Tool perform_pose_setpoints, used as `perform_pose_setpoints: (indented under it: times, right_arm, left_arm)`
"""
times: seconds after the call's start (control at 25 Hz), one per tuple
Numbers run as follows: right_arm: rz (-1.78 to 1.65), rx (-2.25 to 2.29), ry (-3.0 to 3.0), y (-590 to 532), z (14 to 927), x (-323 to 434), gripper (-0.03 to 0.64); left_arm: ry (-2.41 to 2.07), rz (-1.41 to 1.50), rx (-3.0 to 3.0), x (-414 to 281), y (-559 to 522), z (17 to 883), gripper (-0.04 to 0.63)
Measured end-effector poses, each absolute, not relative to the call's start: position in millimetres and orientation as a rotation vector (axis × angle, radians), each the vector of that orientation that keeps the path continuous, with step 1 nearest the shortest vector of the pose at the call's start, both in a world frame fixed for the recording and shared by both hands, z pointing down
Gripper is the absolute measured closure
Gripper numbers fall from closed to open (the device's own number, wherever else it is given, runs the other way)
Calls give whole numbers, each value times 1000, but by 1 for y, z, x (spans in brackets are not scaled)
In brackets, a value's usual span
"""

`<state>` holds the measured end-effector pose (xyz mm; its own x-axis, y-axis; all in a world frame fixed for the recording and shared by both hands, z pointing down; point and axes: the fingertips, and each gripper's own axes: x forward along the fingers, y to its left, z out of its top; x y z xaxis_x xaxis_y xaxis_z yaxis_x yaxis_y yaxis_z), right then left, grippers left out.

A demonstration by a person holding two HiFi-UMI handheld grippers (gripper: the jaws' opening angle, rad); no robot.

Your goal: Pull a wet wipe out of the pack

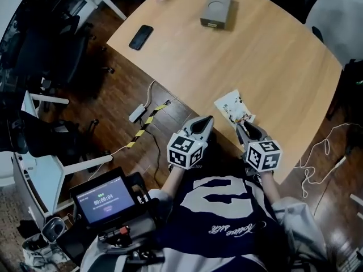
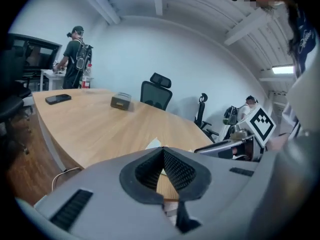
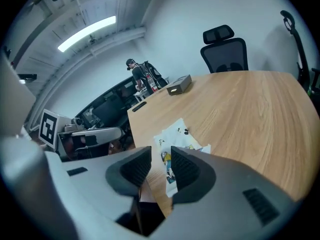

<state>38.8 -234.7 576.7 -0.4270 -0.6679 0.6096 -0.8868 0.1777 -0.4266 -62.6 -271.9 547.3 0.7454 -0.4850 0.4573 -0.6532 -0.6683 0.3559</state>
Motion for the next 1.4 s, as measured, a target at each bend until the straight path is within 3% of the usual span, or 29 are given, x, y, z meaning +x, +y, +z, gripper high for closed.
perform_pose_setpoints:
  times: [0.84, 1.4]
  right_arm:
    - [1152, 1634, -1856, -260, 626, 32, 511]
    - [1067, 1652, -1868, -267, 622, 46, 611]
  left_arm:
    - [-267, 1170, 2522, -3, -320, 648, 592]
    - [-329, 1105, 2419, 4, -319, 664, 592]
